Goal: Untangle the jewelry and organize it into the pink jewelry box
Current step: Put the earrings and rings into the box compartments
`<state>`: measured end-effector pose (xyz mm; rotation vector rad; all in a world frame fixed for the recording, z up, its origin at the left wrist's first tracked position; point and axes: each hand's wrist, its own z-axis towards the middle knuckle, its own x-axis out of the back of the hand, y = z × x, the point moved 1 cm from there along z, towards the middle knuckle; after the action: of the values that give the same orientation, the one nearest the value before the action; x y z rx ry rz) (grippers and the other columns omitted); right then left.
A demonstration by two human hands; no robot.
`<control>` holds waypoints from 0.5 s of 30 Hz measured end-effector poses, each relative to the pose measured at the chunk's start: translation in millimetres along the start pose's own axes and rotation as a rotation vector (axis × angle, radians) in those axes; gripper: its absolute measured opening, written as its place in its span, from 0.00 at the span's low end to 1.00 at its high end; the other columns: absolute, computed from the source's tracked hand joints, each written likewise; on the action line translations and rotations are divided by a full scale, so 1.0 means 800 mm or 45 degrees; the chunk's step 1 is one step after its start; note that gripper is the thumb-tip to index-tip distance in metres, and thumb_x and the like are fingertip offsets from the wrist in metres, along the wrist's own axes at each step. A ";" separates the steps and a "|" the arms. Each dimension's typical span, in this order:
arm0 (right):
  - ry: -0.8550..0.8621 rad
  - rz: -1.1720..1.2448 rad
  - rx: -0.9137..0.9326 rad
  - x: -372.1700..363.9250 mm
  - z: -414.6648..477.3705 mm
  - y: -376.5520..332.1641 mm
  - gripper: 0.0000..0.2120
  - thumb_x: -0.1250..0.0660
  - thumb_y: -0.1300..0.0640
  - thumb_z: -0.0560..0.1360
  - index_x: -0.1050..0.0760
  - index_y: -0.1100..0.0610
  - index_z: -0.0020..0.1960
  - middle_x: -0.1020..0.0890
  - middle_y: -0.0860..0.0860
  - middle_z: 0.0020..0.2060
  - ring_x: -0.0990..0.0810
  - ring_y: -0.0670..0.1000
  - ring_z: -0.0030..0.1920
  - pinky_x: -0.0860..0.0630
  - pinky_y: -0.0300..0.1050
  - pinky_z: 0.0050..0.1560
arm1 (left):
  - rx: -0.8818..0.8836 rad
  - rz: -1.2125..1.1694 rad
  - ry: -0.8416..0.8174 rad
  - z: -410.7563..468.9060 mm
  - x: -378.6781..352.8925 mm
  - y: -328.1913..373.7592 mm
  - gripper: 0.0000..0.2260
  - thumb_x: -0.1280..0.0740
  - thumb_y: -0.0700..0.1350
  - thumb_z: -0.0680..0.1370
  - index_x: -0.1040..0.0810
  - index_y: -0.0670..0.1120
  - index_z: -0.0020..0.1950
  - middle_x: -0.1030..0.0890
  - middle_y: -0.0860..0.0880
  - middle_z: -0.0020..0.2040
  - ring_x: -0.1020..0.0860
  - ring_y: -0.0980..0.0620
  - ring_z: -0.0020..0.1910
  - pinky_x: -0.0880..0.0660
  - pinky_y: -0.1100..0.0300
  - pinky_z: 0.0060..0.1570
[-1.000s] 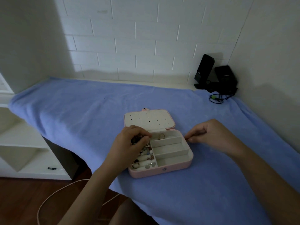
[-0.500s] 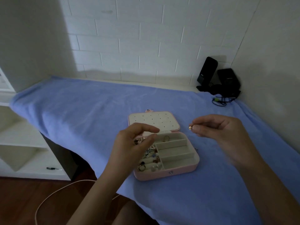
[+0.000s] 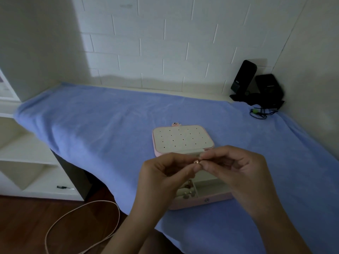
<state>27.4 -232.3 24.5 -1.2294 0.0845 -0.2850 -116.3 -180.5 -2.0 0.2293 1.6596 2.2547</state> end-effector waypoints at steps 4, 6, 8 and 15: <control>-0.014 -0.076 -0.005 -0.005 0.005 0.004 0.10 0.27 0.66 0.65 0.17 0.53 0.42 0.15 0.52 0.37 0.15 0.50 0.40 0.21 0.36 0.43 | 0.007 0.024 -0.025 0.005 0.005 -0.003 0.05 0.28 0.45 0.65 0.16 0.47 0.40 0.16 0.49 0.33 0.18 0.53 0.33 0.23 0.66 0.35; -0.021 -0.069 -0.037 -0.005 0.008 0.003 0.09 0.27 0.61 0.63 0.17 0.51 0.42 0.15 0.52 0.37 0.15 0.51 0.41 0.21 0.37 0.44 | 0.032 -0.005 -0.057 0.008 0.007 -0.003 0.05 0.28 0.45 0.66 0.16 0.47 0.40 0.16 0.48 0.33 0.18 0.52 0.33 0.23 0.65 0.34; -0.041 -0.039 -0.078 -0.004 0.010 0.004 0.11 0.28 0.60 0.62 0.16 0.51 0.43 0.15 0.52 0.38 0.15 0.50 0.42 0.21 0.36 0.44 | 0.079 -0.096 -0.080 0.012 0.008 -0.004 0.05 0.28 0.45 0.65 0.16 0.46 0.39 0.17 0.47 0.33 0.19 0.52 0.32 0.25 0.66 0.33; -0.087 0.124 -0.130 0.001 0.009 0.001 0.12 0.26 0.61 0.60 0.16 0.54 0.43 0.15 0.54 0.38 0.16 0.51 0.41 0.22 0.35 0.42 | -0.006 -0.142 -0.143 0.019 0.004 -0.004 0.05 0.26 0.45 0.67 0.17 0.47 0.41 0.17 0.50 0.35 0.19 0.55 0.35 0.24 0.66 0.34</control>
<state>30.2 -225.7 25.9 -1.3306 0.1005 -0.1548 -113.9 -164.9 -0.7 0.2507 1.5703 2.1236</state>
